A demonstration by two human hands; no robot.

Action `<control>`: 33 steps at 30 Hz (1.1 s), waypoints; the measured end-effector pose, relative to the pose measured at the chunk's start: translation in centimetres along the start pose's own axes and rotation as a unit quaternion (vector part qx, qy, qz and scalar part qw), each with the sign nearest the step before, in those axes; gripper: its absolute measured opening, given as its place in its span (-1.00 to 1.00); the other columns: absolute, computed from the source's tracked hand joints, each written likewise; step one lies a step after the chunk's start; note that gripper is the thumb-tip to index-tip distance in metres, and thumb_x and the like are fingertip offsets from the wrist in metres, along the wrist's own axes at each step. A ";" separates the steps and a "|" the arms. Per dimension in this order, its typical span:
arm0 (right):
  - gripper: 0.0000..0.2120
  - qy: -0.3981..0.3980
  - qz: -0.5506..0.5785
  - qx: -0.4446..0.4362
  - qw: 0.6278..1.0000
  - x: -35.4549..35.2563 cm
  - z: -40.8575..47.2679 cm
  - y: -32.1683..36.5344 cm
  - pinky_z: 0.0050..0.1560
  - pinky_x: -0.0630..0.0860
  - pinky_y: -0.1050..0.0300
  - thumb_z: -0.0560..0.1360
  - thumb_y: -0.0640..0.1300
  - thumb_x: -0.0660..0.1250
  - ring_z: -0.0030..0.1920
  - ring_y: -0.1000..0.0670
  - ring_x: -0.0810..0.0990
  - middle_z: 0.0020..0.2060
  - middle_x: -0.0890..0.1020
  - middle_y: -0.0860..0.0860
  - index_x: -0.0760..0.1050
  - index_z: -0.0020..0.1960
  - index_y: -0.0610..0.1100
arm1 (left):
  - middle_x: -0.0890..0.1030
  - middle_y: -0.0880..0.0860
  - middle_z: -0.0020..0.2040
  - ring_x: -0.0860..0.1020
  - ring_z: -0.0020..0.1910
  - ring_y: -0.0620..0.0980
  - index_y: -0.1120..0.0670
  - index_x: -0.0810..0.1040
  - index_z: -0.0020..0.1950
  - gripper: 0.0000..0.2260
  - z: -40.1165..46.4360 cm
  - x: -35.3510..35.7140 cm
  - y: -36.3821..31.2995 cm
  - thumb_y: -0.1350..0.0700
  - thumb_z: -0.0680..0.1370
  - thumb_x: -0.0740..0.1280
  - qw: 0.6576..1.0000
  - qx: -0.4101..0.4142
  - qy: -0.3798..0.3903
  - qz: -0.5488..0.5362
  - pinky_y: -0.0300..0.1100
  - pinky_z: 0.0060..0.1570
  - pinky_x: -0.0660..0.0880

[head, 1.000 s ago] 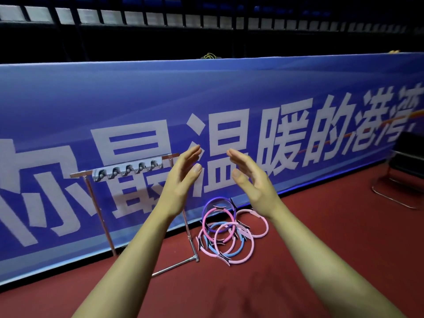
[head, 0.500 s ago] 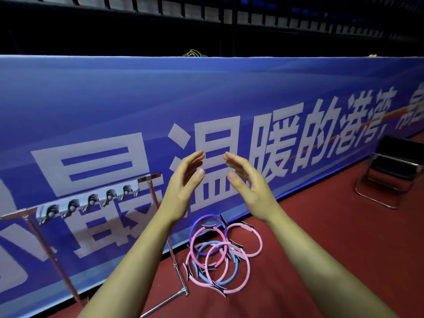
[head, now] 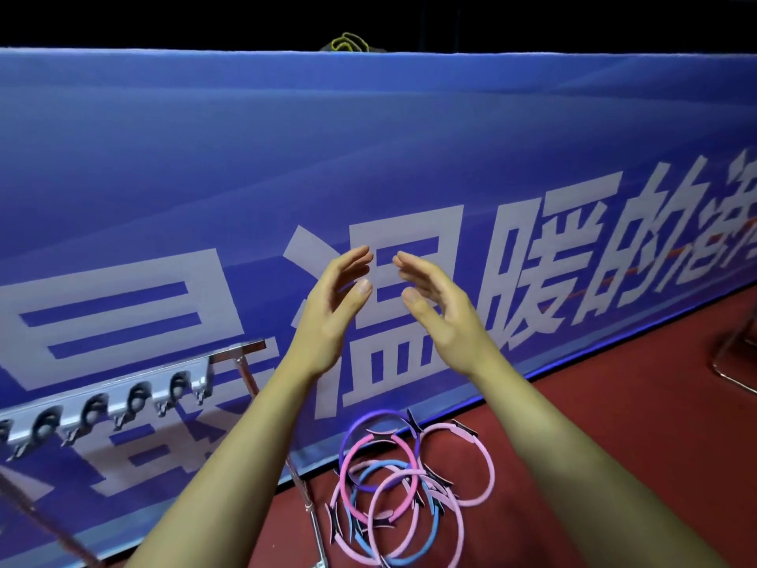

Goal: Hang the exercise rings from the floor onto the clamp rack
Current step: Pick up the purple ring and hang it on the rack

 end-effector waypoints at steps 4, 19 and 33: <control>-0.50 0.008 0.009 0.012 1.000 -1.4 6.2 -4.8 0.42 0.44 0.14 0.61 0.10 0.25 0.45 0.15 0.43 0.45 0.47 0.16 0.34 0.53 0.06 | 0.50 -0.05 0.48 0.49 0.43 -0.16 0.04 0.38 0.55 -0.44 5.8 0.6 4.3 -0.15 0.58 0.25 1.000 -0.012 -0.011 0.003 -0.38 0.29 0.45; -0.57 0.004 0.011 0.096 0.995 2.9 17.9 -24.1 0.50 0.37 -0.10 0.64 -0.01 0.26 0.45 0.11 0.45 0.40 0.53 0.15 0.40 0.49 -0.01 | 0.49 -0.09 0.48 0.46 0.47 -0.10 -0.01 0.41 0.53 -0.49 15.0 -1.5 26.5 -0.15 0.61 0.28 0.995 -0.095 0.016 0.033 0.00 0.49 0.41; -0.57 0.012 0.015 0.095 0.995 11.6 12.8 -55.3 0.50 0.38 -0.03 0.64 -0.01 0.27 0.46 0.12 0.43 0.42 0.52 0.11 0.40 0.50 -0.02 | 0.53 -0.01 0.45 0.51 0.43 -0.04 0.11 0.44 0.49 -0.53 8.3 6.0 56.5 -0.03 0.61 0.30 0.997 -0.082 -0.003 0.008 -0.15 0.41 0.45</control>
Point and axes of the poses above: each hand's wrist, its own z-axis towards the middle knuckle, its own x-axis out of the palm, y = z × x, the point moved 6 cm from there along z, towards the middle knuckle
